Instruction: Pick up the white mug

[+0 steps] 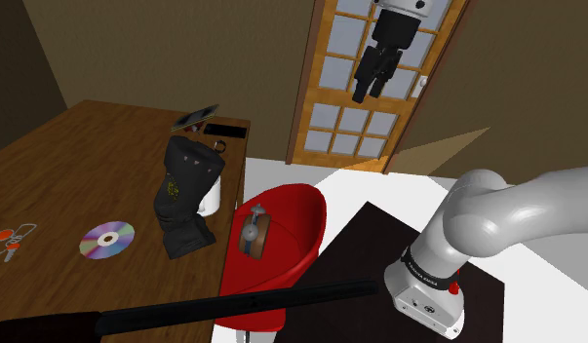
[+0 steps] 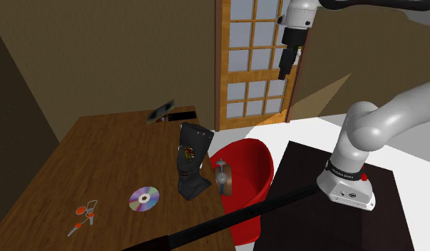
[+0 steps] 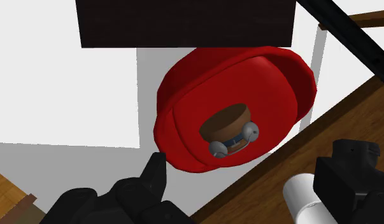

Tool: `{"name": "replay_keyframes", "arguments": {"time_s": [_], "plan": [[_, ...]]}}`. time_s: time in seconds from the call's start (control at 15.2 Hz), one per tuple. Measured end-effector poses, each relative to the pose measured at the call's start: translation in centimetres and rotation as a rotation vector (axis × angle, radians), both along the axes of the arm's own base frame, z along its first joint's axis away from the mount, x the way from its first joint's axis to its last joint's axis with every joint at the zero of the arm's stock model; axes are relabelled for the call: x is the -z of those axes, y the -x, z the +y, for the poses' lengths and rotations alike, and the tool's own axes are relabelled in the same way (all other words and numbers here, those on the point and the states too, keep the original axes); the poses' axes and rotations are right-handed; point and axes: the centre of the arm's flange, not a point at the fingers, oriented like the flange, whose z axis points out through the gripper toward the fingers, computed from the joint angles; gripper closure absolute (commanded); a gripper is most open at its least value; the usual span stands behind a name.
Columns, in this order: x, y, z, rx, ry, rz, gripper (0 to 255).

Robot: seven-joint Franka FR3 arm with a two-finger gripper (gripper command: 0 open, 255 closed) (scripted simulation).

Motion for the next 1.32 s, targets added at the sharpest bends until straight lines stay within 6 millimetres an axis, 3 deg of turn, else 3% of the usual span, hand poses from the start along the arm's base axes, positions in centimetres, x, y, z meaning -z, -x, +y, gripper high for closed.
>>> {"name": "replay_keyframes", "arguments": {"time_s": [0.13,0.4,1.32], "plan": [[0.5,-0.4,0.1,-0.001,-0.001,-0.001,0],[3.2,-3.2,1.8,-0.011,-0.006,-0.013,0],[15.6,-14.3,9.0,-0.048,-0.027,-0.066,0]]}}
